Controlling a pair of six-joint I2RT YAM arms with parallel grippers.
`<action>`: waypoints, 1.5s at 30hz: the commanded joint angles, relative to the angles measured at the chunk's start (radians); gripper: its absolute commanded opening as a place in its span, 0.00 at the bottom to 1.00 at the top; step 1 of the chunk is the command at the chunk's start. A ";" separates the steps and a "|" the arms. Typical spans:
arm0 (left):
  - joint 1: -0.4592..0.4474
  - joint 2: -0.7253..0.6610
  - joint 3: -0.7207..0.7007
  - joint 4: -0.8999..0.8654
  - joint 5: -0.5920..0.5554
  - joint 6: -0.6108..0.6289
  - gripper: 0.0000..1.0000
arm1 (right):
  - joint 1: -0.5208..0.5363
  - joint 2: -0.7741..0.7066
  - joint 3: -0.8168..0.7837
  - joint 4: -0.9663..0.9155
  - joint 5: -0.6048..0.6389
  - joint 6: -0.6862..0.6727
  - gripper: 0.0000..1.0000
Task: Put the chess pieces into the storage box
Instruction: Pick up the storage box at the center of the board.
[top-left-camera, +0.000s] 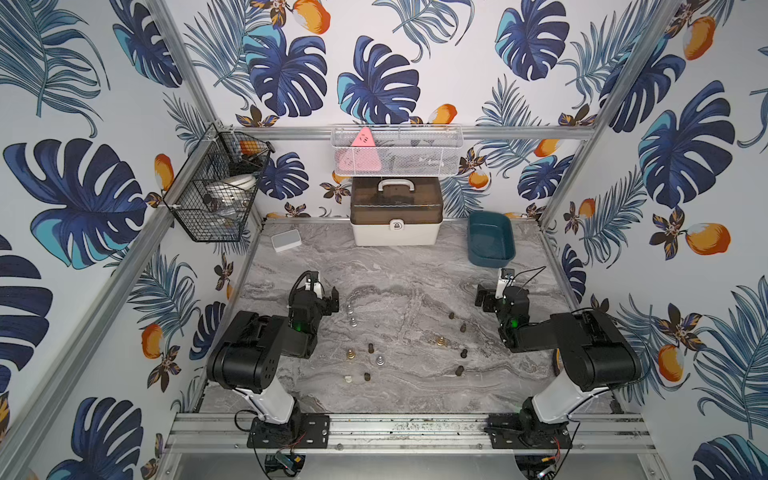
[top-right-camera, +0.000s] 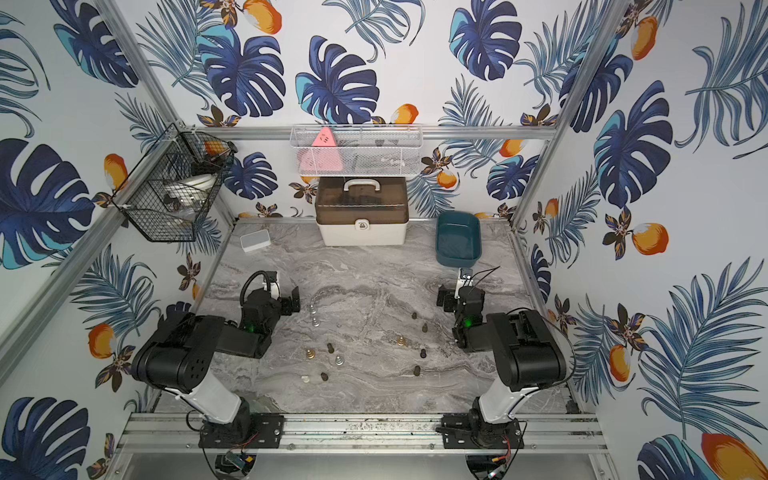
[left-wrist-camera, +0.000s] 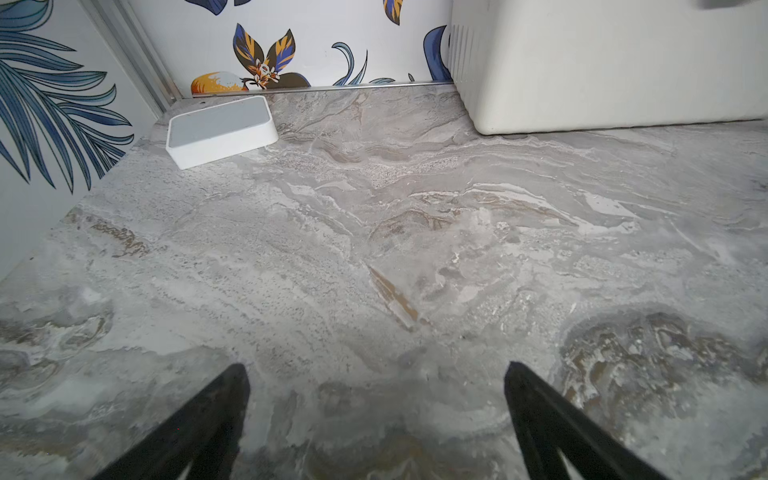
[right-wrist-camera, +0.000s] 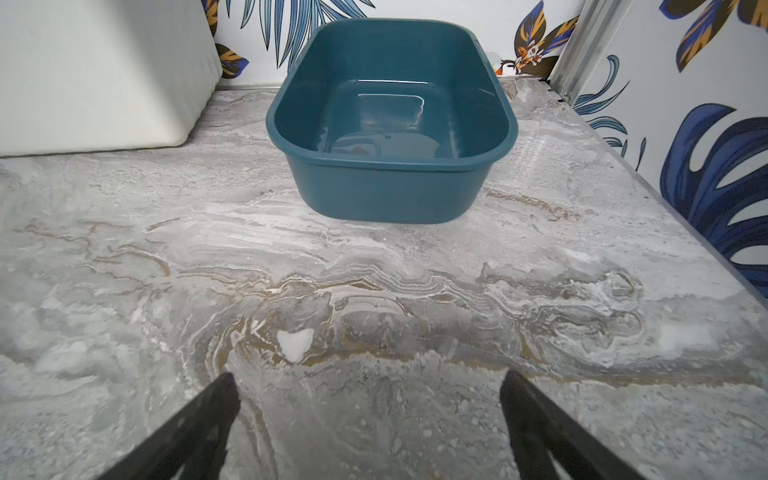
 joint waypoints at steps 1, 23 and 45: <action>0.002 -0.003 0.004 0.016 0.010 0.011 0.99 | 0.000 -0.001 0.003 0.008 -0.001 0.007 1.00; -0.176 -0.270 0.238 -0.560 -0.465 -0.087 0.97 | 0.004 -0.233 0.158 -0.414 0.146 0.120 1.00; -0.563 0.148 1.149 -1.296 0.161 -0.208 0.81 | 0.046 0.489 1.532 -1.686 -0.026 0.143 0.83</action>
